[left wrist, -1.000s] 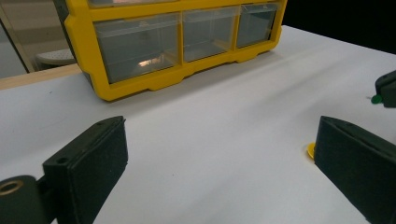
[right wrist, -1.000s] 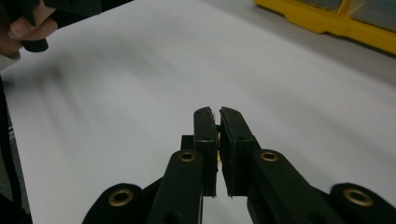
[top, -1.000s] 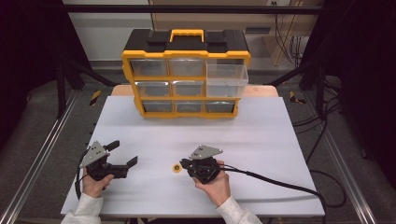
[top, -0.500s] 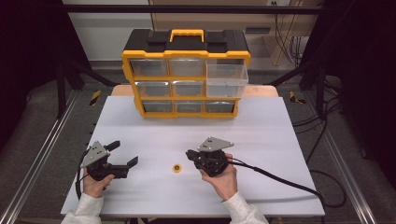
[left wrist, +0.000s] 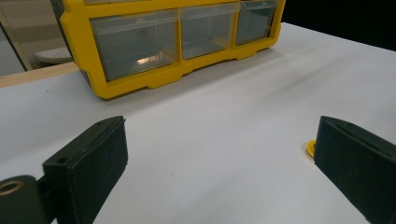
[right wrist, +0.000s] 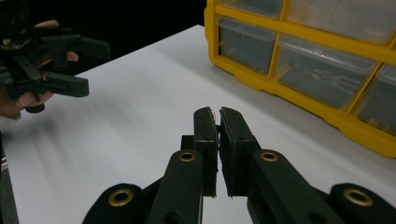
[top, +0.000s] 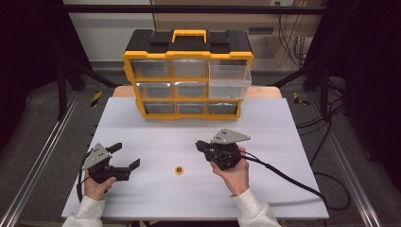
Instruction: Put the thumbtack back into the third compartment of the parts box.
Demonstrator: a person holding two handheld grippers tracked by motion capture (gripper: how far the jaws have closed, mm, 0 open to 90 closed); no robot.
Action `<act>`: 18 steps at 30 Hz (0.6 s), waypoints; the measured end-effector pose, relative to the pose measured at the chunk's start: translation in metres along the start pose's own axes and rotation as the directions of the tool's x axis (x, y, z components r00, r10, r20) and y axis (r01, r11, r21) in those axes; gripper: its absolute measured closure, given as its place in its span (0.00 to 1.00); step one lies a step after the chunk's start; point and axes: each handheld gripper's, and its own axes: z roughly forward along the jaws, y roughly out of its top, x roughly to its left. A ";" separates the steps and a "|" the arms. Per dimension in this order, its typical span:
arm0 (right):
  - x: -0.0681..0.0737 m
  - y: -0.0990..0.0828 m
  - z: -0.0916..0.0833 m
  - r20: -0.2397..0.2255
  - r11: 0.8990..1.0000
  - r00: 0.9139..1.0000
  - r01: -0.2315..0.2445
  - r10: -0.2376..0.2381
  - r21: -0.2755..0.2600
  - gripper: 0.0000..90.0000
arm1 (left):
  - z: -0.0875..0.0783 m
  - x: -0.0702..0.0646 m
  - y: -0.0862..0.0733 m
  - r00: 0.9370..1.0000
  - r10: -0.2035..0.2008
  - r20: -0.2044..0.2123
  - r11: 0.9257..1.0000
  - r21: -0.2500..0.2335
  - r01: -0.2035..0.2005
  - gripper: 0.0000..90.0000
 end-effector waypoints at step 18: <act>-0.024 0.029 -0.033 0.049 0.996 0.999 -0.010 0.014 -0.085 0.96 | 0.000 0.000 0.000 1.000 -0.001 -0.001 1.000 0.002 0.001 0.03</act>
